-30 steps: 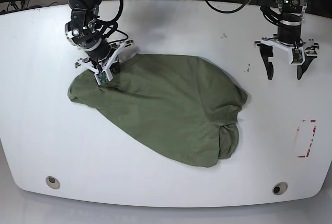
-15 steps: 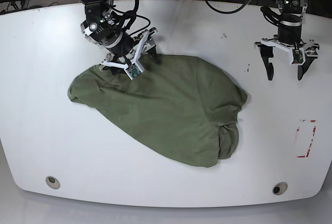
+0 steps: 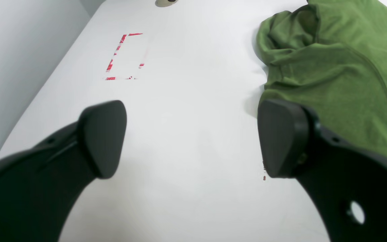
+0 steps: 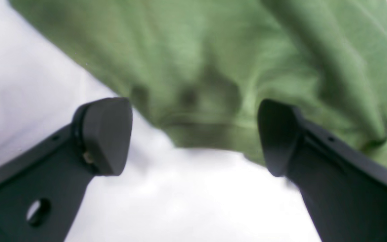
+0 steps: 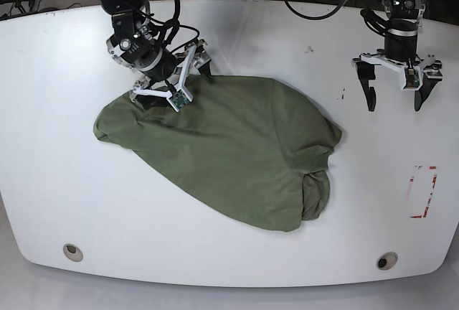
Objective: Fold the T-shirt properly
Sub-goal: 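Lift the grasped shirt edge slightly with the right gripper, then drag the shirt edge across the table with the right gripper, then grasp the shirt's opposite edge with the left gripper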
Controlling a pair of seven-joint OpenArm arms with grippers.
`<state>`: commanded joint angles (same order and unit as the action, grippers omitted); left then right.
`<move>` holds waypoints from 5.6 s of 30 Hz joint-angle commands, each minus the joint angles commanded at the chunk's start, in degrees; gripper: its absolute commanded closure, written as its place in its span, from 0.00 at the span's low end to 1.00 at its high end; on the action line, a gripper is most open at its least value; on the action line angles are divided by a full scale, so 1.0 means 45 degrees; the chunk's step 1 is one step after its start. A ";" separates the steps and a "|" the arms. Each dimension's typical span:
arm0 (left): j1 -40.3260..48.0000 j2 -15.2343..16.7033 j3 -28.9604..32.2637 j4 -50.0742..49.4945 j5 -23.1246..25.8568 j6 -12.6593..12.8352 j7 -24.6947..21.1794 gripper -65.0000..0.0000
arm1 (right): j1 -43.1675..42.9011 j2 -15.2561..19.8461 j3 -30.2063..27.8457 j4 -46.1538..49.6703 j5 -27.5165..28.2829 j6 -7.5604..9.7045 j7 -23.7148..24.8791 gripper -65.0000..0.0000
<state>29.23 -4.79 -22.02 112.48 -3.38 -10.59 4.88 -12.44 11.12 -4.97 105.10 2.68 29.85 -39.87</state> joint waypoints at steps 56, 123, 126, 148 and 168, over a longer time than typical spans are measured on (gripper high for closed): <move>0.0000 0.0039 0.0000 -0.0020 -0.0020 -0.2403 0.1407 0.11 | 0.1289 -0.0645 -0.0488 0.2696 0.0137 0.0234 -0.2090 1.00; -0.5665 0.1426 0.2462 -0.7150 0.0039 -0.5705 0.2442 0.11 | 1.2132 -0.1797 -0.0410 -0.0234 0.0137 0.0977 -0.2540 1.00; -0.6017 0.1426 0.2696 -0.7814 0.0039 -0.5411 0.2442 0.11 | 1.2132 -0.1758 -0.0410 -0.0234 0.0137 0.0977 -0.2540 1.00; -0.7678 0.1426 0.2872 -1.1077 0.0039 -0.4982 0.2422 0.91 | 1.1858 -0.1446 -0.0410 -0.0117 0.0137 0.0996 -0.2540 1.00; -0.5548 -0.0274 0.2852 -0.5490 0.0039 -0.4982 0.4532 1.00 | 1.1702 -0.0918 0.1211 -0.0781 0.0020 0.0918 -0.2540 1.00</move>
<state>4.26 -6.02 -9.19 87.78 -3.21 -33.01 25.27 40.22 6.99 0.48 101.58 2.77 33.98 -51.30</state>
